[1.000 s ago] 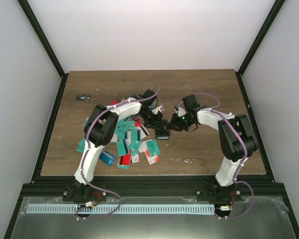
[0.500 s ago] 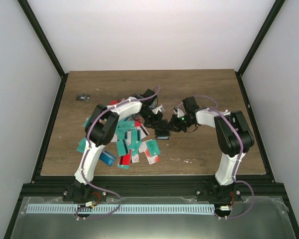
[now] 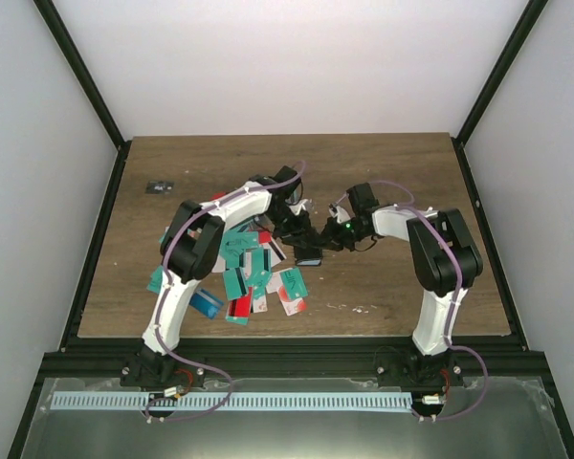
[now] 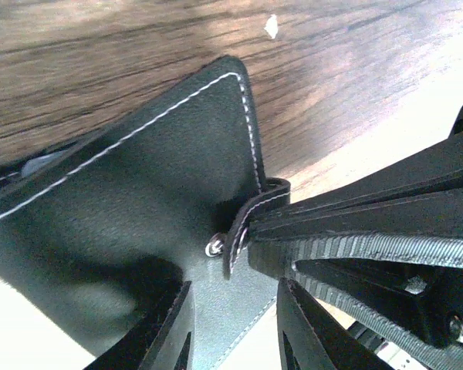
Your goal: Put the credit cards into the card holder
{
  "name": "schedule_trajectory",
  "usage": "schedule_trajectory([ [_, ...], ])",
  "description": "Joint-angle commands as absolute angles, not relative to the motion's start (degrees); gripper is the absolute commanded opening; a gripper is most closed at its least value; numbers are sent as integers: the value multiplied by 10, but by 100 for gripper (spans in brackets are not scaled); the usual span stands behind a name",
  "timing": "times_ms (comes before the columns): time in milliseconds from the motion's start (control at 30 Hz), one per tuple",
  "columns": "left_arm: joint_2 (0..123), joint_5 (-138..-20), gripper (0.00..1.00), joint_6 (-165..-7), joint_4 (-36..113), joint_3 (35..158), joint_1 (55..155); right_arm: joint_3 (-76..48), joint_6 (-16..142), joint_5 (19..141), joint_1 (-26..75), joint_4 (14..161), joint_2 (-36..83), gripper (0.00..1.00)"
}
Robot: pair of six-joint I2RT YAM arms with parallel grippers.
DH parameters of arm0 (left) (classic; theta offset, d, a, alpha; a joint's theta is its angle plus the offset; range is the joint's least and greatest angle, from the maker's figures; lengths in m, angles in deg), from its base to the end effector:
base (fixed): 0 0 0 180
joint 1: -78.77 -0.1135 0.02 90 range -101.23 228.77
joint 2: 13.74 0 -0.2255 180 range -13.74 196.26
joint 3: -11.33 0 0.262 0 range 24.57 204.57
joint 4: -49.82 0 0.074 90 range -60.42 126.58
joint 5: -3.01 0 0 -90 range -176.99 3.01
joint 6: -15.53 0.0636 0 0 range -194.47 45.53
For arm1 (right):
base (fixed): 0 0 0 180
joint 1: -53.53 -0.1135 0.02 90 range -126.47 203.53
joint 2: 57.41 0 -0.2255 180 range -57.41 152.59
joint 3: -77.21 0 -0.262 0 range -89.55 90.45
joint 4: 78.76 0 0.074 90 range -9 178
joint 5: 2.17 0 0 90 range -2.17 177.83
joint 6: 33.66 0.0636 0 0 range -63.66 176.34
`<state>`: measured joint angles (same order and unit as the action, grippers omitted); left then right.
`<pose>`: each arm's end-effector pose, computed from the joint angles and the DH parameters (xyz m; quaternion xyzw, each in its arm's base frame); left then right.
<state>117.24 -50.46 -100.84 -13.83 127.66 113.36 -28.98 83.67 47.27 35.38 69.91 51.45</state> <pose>0.3463 -0.2848 0.0950 -0.0996 -0.9400 0.3178 0.0747 0.3258 0.1503 0.0644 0.0028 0.9209 0.3871 0.0459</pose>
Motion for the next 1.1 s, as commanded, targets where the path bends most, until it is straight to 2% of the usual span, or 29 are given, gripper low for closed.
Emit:
schedule_trajectory([
  [0, 1149, -545, 32, -1007, -171, 1293, 1121, -298, 820, 579, 352, 656, 565, 1],
  [200, 1150, -566, 32, -962, -193, 1321, 1117, -295, 818, 572, 352, 654, 564, 1],
  [433, 1185, -640, 18, -935, -202, 1324, 1113, -287, 817, 560, 352, 654, 562, 1],
  [667, 1217, -650, 15, -923, -203, 1331, 1113, -268, 824, 556, 352, 639, 560, 1],
  [1067, 1225, -640, 15, -920, -198, 1323, 1129, -232, 839, 559, 343, 612, 561, 2],
])
